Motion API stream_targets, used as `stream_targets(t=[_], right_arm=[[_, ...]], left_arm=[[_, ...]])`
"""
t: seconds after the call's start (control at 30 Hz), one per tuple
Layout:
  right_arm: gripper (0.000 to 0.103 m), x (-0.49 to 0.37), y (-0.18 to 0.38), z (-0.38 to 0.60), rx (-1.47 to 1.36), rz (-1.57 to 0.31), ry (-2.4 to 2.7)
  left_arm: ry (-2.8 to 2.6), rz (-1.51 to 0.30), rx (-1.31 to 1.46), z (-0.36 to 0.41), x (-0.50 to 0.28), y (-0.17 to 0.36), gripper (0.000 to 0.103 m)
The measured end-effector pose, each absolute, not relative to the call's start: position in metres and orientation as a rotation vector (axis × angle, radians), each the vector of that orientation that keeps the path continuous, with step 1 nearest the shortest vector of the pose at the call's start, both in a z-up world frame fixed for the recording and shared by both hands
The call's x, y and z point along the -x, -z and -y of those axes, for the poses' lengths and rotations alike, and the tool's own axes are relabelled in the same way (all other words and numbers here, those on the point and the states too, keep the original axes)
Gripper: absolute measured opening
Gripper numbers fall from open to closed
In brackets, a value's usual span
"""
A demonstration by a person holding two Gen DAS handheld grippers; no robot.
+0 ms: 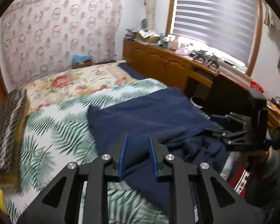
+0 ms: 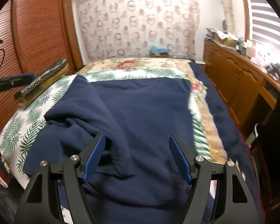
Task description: Fold small clothes
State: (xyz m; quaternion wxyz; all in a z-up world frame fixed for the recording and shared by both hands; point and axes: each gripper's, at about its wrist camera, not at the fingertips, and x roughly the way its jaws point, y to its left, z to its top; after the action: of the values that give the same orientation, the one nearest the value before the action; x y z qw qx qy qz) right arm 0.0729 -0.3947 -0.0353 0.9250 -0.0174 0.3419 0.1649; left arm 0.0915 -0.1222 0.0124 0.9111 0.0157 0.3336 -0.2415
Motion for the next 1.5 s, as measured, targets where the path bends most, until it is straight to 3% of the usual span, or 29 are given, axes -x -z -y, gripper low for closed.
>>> stream_targets(t=[0.83, 0.93, 1.03, 1.07, 1.1, 1.5], right_arm=[[0.072, -0.108, 0.064, 0.339, 0.131, -0.85, -0.435], [0.06, -0.108, 0.066, 0.336, 0.138, -0.86, -0.449], [0.034, -0.106, 0.064, 0.332, 0.152, -0.851, -0.475], [0.018, -0.105, 0.063, 0.332, 0.16, -0.844, -0.474], [0.015, -0.103, 0.06, 0.332, 0.165, -0.828, -0.47], [0.009, -0.068, -0.01, 0.354, 0.128, -0.665, -0.436]], left_arm=[[0.336, -0.771, 0.072, 0.052, -0.087, 0.054, 0.02], [0.339, -0.769, 0.071, 0.053, -0.086, 0.055, 0.02], [0.341, -0.767, 0.066, 0.054, -0.084, 0.054, 0.02], [0.342, -0.766, 0.065, 0.055, -0.084, 0.053, 0.02], [0.344, -0.764, 0.064, 0.056, -0.083, 0.052, 0.02], [0.393, -0.723, 0.06, 0.069, -0.07, 0.035, 0.02]])
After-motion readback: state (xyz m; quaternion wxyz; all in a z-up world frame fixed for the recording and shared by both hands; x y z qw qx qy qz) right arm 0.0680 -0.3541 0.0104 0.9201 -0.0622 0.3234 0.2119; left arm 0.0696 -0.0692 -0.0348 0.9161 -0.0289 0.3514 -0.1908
